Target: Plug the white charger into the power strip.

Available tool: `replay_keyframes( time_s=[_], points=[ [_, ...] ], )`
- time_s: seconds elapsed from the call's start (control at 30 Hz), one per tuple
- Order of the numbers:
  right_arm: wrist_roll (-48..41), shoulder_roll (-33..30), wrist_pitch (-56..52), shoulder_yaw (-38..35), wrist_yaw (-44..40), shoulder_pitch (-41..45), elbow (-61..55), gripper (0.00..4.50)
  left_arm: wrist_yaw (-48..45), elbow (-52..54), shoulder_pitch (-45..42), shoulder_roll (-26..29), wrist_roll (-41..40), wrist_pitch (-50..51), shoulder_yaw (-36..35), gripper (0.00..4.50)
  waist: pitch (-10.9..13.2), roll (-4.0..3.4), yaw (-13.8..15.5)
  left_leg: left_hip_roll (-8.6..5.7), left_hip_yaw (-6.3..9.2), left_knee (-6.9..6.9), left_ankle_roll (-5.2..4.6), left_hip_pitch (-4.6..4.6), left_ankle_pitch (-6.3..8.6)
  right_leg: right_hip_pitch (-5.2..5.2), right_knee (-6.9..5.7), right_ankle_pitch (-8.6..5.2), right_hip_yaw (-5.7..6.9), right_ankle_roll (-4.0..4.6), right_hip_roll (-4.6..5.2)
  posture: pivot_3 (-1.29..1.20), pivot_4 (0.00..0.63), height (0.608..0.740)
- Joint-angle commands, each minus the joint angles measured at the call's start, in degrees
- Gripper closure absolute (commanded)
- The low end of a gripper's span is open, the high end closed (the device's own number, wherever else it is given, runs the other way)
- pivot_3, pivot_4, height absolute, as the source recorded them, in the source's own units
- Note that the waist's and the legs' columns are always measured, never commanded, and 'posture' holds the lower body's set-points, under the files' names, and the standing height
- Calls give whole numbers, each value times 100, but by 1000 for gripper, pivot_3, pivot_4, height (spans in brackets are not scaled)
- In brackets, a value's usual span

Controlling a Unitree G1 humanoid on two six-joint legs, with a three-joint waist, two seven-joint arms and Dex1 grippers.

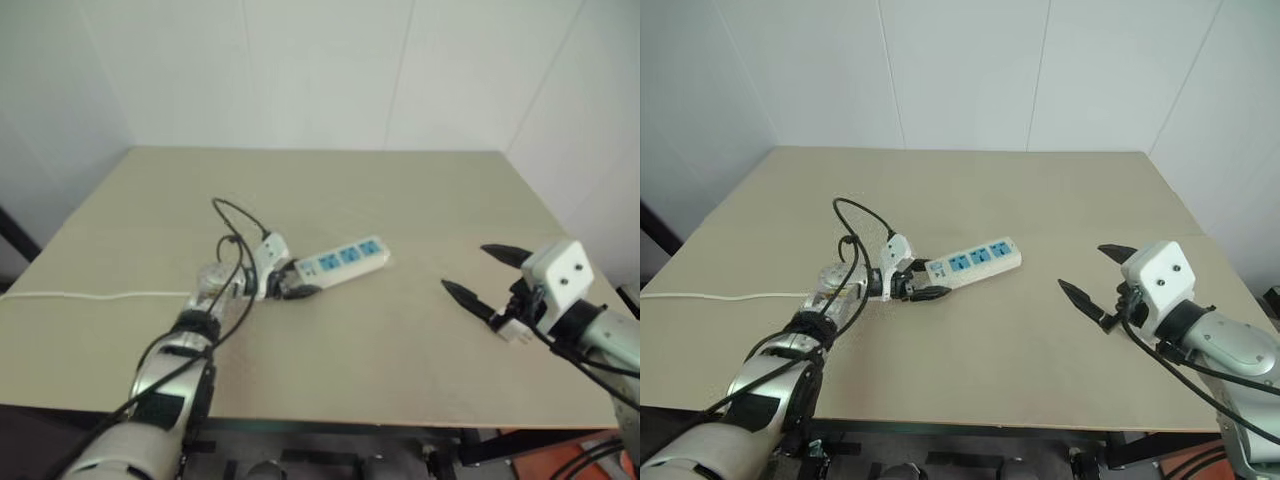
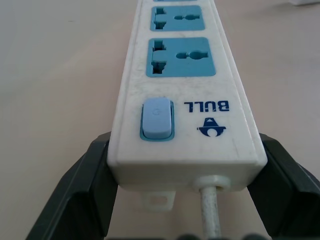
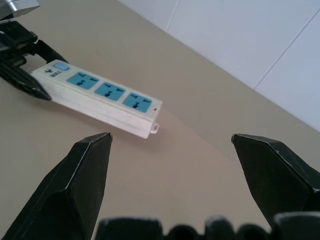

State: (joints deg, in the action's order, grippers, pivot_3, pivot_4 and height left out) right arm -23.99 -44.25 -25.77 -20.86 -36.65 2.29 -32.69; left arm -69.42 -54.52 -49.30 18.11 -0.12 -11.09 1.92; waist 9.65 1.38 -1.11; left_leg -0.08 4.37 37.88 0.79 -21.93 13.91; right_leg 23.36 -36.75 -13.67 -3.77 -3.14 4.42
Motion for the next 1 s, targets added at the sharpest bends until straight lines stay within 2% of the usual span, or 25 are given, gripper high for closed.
replay_keyframes(
  time_s=[0.03,0.17,0.23,0.3,0.47,0.77,1.0],
  points=[
    [-144,-86,-34,-141,-67,54,-171,0,-620,1653,724,218,-355,420,254,1185,0,0,-16,0,0,0,0,0,0,1,-1,0,0,0,0,0,150,740],
    [-170,-111,-47,-159,-142,77,-127,0,-578,2942,1541,401,-447,1002,459,1185,0,-1,1,2,0,0,0,7,0,-2,-7,0,-2,1,1,0,150,740],
    [-191,-131,-39,-102,-174,169,-67,0,-412,3107,1648,425,-363,1135,543,460,0,-1,13,1,0,0,0,15,0,-8,-8,1,-2,2,1,0,150,740],
    [-191,-138,-42,-63,-196,226,-45,0,-352,3209,1675,456,-361,1242,604,16,0,-1,22,1,0,0,0,23,0,-18,-6,2,-1,2,0,0,150,740],
    [-261,-157,-72,-86,-270,209,-65,0,-235,3370,1704,470,-519,1327,590,16,0,-1,13,2,0,0,0,19,0,-15,1,1,-1,1,0,0,150,740],
    [-350,-148,-110,-117,-364,237,-43,0,-606,3423,1668,474,-1365,1490,368,16,0,-1,7,2,0,0,-1,22,0,-16,-2,1,-1,2,-1,0,150,740],
    [-357,-142,-108,-121,-401,336,4,0,-495,2888,1579,298,-1305,1040,428,16,0,-1,15,2,0,0,-1,21,0,-16,0,1,-1,2,0,0,150,740]
  ],
)
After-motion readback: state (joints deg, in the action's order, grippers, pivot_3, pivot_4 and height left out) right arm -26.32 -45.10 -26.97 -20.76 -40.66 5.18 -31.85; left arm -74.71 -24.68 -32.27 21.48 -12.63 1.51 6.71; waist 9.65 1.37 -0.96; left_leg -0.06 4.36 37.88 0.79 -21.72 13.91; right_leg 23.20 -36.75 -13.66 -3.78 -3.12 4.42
